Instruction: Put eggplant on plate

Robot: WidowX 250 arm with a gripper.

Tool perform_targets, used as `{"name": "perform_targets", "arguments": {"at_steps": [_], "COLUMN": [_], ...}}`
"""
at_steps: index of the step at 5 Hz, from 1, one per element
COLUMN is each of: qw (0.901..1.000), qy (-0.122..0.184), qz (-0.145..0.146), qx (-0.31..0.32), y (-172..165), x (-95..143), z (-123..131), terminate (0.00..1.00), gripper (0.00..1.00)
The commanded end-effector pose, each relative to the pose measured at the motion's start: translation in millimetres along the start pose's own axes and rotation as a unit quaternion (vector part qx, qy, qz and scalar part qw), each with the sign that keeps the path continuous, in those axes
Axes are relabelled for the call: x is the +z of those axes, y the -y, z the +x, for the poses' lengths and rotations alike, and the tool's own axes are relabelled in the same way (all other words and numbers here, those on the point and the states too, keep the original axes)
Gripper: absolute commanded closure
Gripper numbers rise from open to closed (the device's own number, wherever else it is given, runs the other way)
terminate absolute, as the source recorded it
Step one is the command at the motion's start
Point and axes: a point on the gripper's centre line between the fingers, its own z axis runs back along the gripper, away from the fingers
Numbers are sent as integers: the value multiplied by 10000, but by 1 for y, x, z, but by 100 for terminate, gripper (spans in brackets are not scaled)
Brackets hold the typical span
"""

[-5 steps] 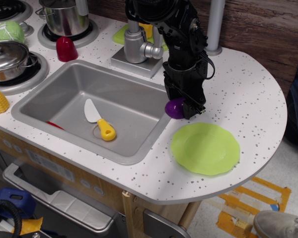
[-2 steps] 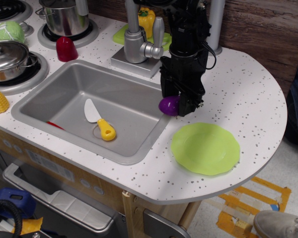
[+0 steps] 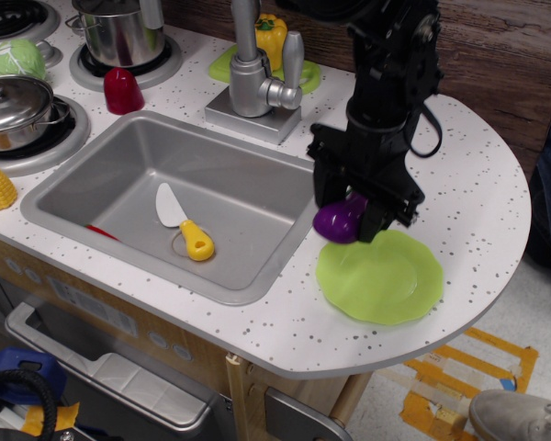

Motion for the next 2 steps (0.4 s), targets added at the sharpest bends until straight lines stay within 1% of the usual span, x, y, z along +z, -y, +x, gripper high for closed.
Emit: {"name": "perform_targets", "arguments": {"at_steps": [1,2], "qw": [9978,9968], "qy": [504,576], "qz": [118,161], "qx": [404,528], "y": [24,34], "x": [20,15], "z": [-3,-3], "terminate": [0,100], "gripper": [100,100]}}
